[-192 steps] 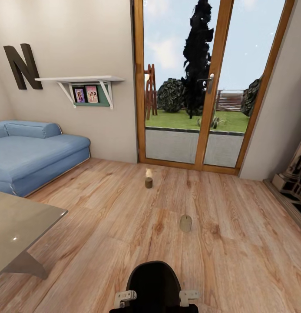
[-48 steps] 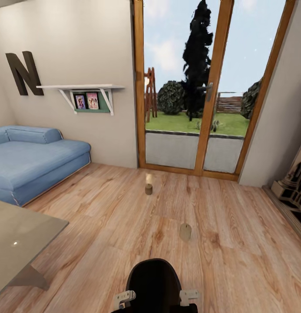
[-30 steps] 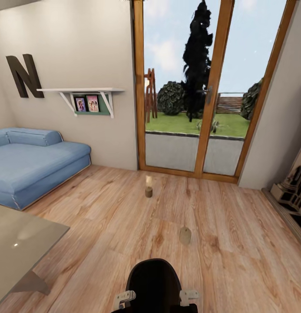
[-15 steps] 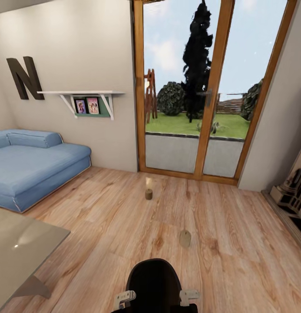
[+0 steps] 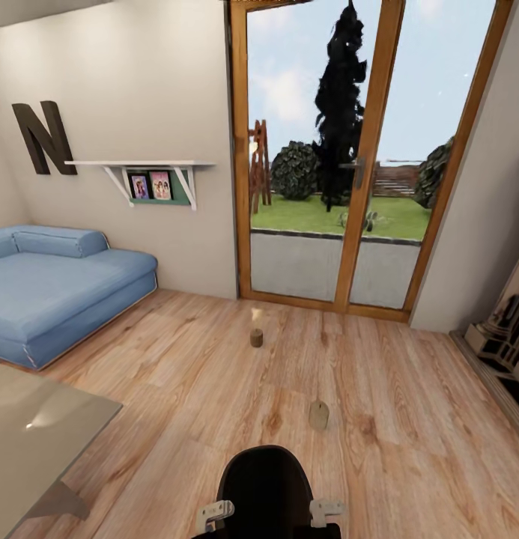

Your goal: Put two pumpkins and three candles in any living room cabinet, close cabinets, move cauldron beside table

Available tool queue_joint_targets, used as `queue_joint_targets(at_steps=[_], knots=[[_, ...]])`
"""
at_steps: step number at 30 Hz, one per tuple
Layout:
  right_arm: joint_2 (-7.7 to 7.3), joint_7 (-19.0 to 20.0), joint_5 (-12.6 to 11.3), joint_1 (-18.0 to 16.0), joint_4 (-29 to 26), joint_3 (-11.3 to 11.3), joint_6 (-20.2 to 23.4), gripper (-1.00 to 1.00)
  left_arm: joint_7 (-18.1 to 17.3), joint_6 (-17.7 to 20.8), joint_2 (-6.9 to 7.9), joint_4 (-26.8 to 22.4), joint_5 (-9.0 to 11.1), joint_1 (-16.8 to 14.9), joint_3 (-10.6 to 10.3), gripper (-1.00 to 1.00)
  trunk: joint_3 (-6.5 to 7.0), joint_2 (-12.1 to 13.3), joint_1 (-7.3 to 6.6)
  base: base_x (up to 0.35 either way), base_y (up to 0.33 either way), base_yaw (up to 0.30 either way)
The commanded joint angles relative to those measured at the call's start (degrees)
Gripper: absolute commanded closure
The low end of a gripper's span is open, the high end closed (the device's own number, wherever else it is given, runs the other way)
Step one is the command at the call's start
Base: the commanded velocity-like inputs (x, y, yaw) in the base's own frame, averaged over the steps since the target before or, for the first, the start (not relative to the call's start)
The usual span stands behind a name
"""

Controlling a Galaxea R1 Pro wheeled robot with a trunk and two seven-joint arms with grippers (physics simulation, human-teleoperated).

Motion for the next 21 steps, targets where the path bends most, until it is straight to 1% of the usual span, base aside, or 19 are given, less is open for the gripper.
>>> queue_joint_targets(at_steps=[1,11,21], knots=[[-0.03,1.1,-0.3,0.0,-0.6,0.8,0.4,1.0,0.0,0.4,0.04,0.0,0.0,0.0,0.2,1.0,-0.05,0.0,-0.01,0.0,0.0,0.0],[-0.03,1.1,-0.3,0.0,-0.6,0.8,0.4,1.0,-0.1,0.4,0.05,0.0,0.0,0.0,0.2,1.0,-0.05,0.0,-0.01,-0.015,-0.008,0.0],[-0.03,1.1,-0.3,0.0,-0.6,0.8,0.4,1.0,0.0,0.4,0.05,0.0,0.0,0.0,0.1,1.0,-0.05,0.0,-0.01,-0.256,-0.147,0.0]])
